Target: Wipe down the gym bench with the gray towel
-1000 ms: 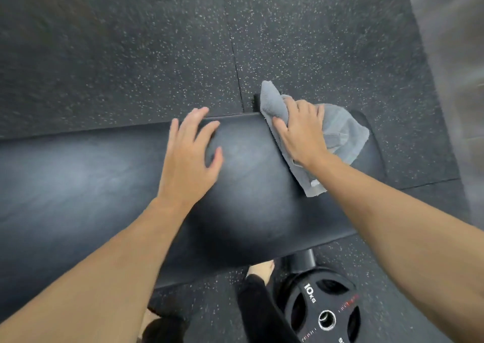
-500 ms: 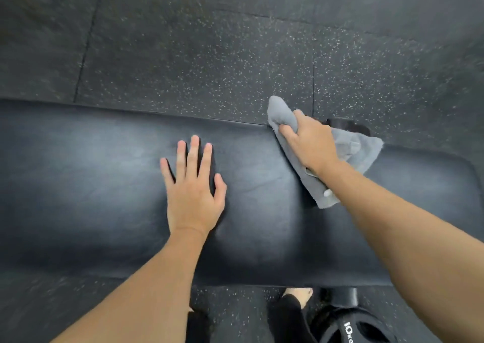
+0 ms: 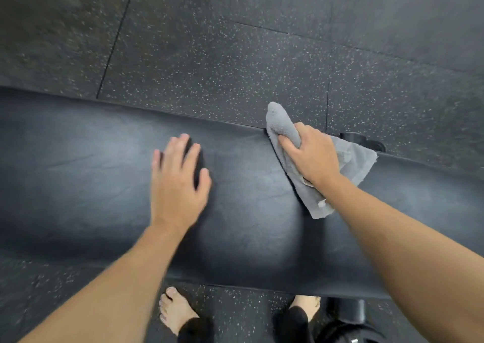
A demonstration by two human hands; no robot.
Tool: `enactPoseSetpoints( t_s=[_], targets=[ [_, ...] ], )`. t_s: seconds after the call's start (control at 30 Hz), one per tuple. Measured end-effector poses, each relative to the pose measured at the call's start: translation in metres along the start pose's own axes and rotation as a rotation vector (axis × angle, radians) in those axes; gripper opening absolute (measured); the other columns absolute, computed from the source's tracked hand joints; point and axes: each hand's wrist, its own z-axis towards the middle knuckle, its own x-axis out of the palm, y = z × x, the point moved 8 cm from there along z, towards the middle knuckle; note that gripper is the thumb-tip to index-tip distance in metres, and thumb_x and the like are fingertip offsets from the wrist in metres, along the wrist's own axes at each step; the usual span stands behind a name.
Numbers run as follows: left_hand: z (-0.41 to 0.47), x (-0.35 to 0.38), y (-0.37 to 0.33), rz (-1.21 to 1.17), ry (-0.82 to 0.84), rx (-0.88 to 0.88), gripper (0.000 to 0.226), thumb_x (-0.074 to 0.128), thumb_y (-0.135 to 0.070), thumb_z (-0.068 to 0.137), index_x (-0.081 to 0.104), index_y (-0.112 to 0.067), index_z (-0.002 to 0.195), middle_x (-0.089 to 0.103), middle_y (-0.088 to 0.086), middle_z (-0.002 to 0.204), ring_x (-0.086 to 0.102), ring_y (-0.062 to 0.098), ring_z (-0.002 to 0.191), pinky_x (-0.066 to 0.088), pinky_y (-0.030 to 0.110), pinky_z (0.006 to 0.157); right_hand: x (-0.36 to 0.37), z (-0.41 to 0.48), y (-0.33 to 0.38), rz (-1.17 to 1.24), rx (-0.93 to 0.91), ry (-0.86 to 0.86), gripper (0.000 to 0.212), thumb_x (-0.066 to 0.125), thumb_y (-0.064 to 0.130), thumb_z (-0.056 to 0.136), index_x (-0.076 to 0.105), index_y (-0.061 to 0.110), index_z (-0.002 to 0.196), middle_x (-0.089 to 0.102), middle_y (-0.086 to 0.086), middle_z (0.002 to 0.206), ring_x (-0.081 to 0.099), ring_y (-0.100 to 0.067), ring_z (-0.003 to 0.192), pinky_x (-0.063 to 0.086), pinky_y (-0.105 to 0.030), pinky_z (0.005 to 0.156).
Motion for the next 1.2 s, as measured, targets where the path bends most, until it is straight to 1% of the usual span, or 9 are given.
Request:
enactPoseSetpoints(
  t_s=[0.17,0.37,0.6,0.67,0.73,0.87,1.0,1.13,1.2],
  targets=[
    [0.013,-0.045,0.131,0.178,0.02,-0.099,0.063,0.038,-0.04,0.098,0.048,-0.002,0.148,0.038,0.019,0.161,0.034,0.041,0.148,0.025,0.062,0.117,0.001,-0.003,0.004,-0.05,0.044,-0.025,0.034,0.038,0.053,0.092,0.04,0.023,0.076,0.051,-0.002,0.071,0.053,-0.034,0.074,0.035,-0.042,0.072],
    [0.01,-0.044,0.15,0.145,0.009,-0.089,0.063,0.038,-0.038,0.099,0.04,-0.01,0.155,0.032,0.013,0.166,0.027,0.035,0.154,0.015,0.058,0.123,0.012,0.004,0.029,-0.054,0.135,0.033,0.036,0.035,0.052,0.094,0.043,0.02,0.079,0.053,-0.006,0.078,0.052,-0.036,0.083,0.037,-0.047,0.082],
    [0.01,-0.046,0.157,0.132,0.014,-0.113,0.062,0.039,-0.035,0.097,0.042,-0.014,0.155,0.031,0.009,0.167,0.027,0.031,0.155,0.017,0.057,0.125,0.102,0.072,0.236,0.007,-0.078,0.382,0.037,0.042,0.045,0.104,0.05,0.009,0.109,0.067,-0.019,0.107,0.058,-0.039,0.094,0.035,-0.041,0.075],
    [0.011,-0.045,0.158,0.14,0.019,-0.106,0.062,0.04,-0.035,0.097,0.042,-0.015,0.155,0.031,0.008,0.168,0.026,0.03,0.156,0.016,0.056,0.126,0.127,0.087,0.295,0.03,-0.18,0.469,0.043,0.04,0.048,0.104,0.054,0.01,0.117,0.068,-0.016,0.115,0.061,-0.038,0.104,0.036,-0.04,0.077],
    [0.011,-0.043,0.159,0.142,0.02,-0.096,0.062,0.04,-0.035,0.097,0.041,-0.015,0.156,0.031,0.008,0.168,0.026,0.029,0.156,0.015,0.056,0.126,0.136,0.094,0.314,0.047,-0.174,0.496,0.045,0.041,0.052,0.102,0.06,0.015,0.118,0.067,-0.008,0.11,0.061,-0.035,0.103,0.037,-0.038,0.076],
    [0.01,-0.041,0.162,0.129,0.022,-0.092,0.062,0.04,-0.035,0.097,0.041,-0.015,0.156,0.031,0.008,0.167,0.025,0.03,0.156,0.016,0.057,0.126,0.117,0.082,0.264,0.057,-0.029,0.473,0.044,0.04,0.059,0.098,0.066,0.024,0.095,0.065,0.001,0.091,0.059,-0.029,0.087,0.039,-0.038,0.071],
    [0.009,-0.041,0.161,0.113,0.016,-0.097,0.062,0.038,-0.036,0.097,0.041,-0.014,0.155,0.032,0.01,0.167,0.027,0.031,0.155,0.017,0.058,0.125,0.068,0.057,0.169,-0.053,0.12,0.355,0.045,0.038,0.057,0.1,0.051,0.027,0.069,0.061,-0.002,0.079,0.058,-0.033,0.084,0.04,-0.04,0.071],
    [0.01,-0.041,0.162,0.105,0.034,-0.097,0.062,0.037,-0.037,0.097,0.04,-0.014,0.155,0.032,0.01,0.167,0.027,0.031,0.155,0.016,0.057,0.126,0.045,0.025,0.127,-0.034,0.133,0.062,0.04,0.044,0.05,0.1,0.053,0.016,0.082,0.064,-0.008,0.082,0.058,-0.036,0.084,0.042,-0.044,0.076],
    [0.009,-0.041,0.162,0.101,0.04,-0.096,0.063,0.037,-0.038,0.097,0.04,-0.015,0.156,0.031,0.009,0.167,0.025,0.03,0.156,0.015,0.057,0.127,0.052,0.015,0.134,-0.001,0.082,-0.047,0.042,0.042,0.049,0.098,0.058,0.012,0.091,0.067,-0.012,0.094,0.059,-0.034,0.096,0.043,-0.047,0.09]
  ],
)
